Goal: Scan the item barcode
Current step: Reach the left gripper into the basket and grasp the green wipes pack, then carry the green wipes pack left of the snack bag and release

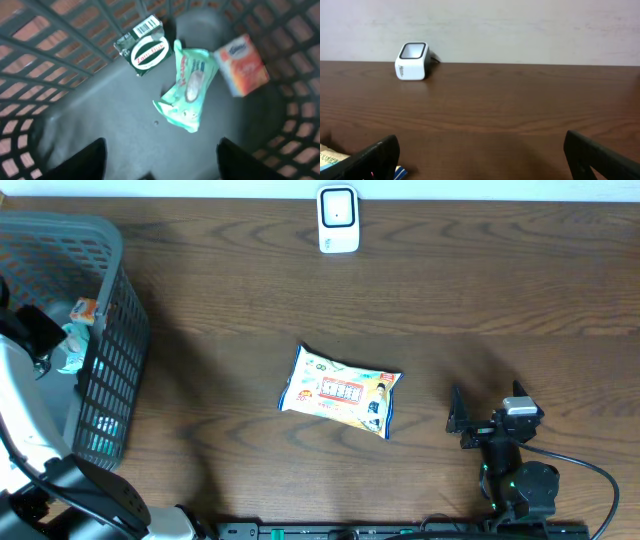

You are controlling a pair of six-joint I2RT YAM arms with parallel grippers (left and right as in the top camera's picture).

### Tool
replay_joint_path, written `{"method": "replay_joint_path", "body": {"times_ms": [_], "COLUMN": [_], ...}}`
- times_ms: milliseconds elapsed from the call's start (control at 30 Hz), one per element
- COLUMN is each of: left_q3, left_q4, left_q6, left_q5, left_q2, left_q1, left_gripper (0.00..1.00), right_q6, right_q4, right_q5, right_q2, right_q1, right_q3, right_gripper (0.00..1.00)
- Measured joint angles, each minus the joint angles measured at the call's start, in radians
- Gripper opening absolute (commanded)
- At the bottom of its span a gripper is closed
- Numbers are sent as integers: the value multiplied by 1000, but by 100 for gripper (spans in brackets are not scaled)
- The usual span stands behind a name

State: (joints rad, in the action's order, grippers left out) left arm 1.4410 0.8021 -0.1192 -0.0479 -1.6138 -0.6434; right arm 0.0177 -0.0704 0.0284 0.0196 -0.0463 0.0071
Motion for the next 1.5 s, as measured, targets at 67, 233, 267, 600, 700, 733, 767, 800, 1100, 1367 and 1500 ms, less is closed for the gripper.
{"method": "replay_joint_path", "body": {"times_ms": [67, 233, 267, 600, 700, 733, 767, 800, 1100, 1367, 1500], "left_q3": [-27, -95, -95, -96, -96, -96, -96, -96, -96, -107, -107], "left_q4": [-21, -111, -120, -183, -198, -202, -205, -205, -220, -200, -204], "left_q6": [19, 102, 109, 141, 143, 143, 143, 147, 149, 123, 82], "left_q5": [11, 92, 99, 133, 136, 140, 143, 145, 148, 147, 147], "left_q2": [-2, -41, -58, -258, -296, -304, -311, -317, -321, -231, -34], "left_q1": [-8, -34, -35, -35, -35, -35, -35, -35, -35, -35, -35], "left_gripper": [78, 78, 78, 78, 77, 73, 68, 65, 11, 8, 7], "right_q6": [0, 0, 0, 0, 0, 0, 0, 0, 0, 0, 0], "right_q4": [0, 0, 0, 0, 0, 0, 0, 0, 0, 0, 0], "right_q5": [0, 0, 0, 0, 0, 0, 0, 0, 0, 0, 0], "right_q2": [0, 0, 0, 0, 0, 0, 0, 0, 0, 0, 0], "right_q1": [0, 0, 0, 0, 0, 0, 0, 0, 0, 0, 0], "right_q3": [0, 0, 0, 0, 0, 0, 0, 0, 0, 0, 0], "right_gripper": [99, 99, 99, 99, 99, 99, 99, 99, 99, 99, 99]}}
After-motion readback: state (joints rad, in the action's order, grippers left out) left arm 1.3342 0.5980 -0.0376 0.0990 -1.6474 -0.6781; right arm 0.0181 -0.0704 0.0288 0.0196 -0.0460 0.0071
